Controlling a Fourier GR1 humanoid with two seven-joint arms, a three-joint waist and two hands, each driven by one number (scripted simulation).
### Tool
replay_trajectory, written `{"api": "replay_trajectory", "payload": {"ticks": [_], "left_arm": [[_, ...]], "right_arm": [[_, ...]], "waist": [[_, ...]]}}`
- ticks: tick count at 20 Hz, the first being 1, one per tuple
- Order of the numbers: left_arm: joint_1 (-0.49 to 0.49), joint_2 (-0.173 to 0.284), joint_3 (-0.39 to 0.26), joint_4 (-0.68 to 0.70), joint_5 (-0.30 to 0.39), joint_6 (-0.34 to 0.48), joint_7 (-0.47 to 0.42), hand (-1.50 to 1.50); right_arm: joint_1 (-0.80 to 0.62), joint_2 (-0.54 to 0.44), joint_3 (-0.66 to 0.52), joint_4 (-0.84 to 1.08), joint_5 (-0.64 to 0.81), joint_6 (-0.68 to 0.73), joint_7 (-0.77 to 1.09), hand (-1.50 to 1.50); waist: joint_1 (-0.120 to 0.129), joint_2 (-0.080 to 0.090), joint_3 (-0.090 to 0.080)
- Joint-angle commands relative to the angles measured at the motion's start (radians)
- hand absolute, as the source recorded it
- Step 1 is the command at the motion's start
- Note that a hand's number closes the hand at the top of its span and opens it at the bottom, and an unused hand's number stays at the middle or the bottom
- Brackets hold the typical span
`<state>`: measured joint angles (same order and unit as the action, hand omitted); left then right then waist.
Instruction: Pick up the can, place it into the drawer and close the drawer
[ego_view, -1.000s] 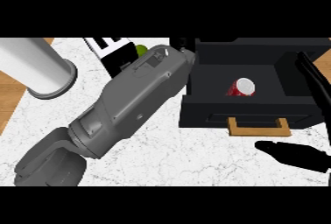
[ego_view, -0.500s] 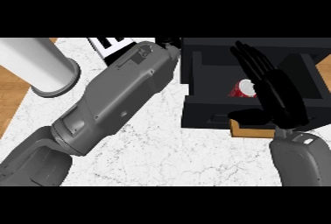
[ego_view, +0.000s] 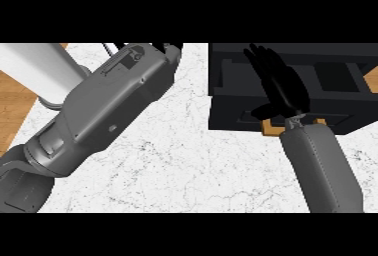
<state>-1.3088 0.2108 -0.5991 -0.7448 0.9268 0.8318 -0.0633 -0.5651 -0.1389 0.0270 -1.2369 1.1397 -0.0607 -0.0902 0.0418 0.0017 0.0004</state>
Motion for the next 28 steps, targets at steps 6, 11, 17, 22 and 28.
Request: {"api": "replay_trajectory", "payload": {"ticks": [6, 11, 17, 22, 28], "left_arm": [[0.115, 0.141, 0.024, -0.146, -0.034, -0.052, 0.061, -1.50], [0.105, 0.156, 0.001, -0.243, -0.063, 0.019, 0.143, -1.50], [0.125, 0.178, 0.027, -0.261, -0.082, 0.019, 0.147, -1.50], [0.167, 0.209, 0.043, -0.327, -0.077, -0.019, 0.154, -1.50], [0.171, 0.203, 0.011, -0.363, -0.124, 0.032, 0.178, -1.50]], "right_arm": [[-0.153, -0.011, -0.063, 0.415, 0.103, -0.264, -0.029, -1.50], [-0.228, -0.014, -0.104, 0.563, 0.110, -0.378, -0.054, -1.50], [-0.299, -0.006, -0.148, 0.712, 0.125, -0.532, -0.062, -1.50], [-0.413, -0.022, -0.163, 0.849, 0.171, -0.565, -0.015, -1.50], [-0.550, -0.049, -0.200, 0.928, 0.163, -0.595, -0.002, -1.50]], "waist": [[0.008, 0.005, 0.000], [0.013, 0.003, 0.001], [0.014, 0.013, 0.002], [0.048, 0.023, 0.001], [0.053, 0.026, 0.002]]}}
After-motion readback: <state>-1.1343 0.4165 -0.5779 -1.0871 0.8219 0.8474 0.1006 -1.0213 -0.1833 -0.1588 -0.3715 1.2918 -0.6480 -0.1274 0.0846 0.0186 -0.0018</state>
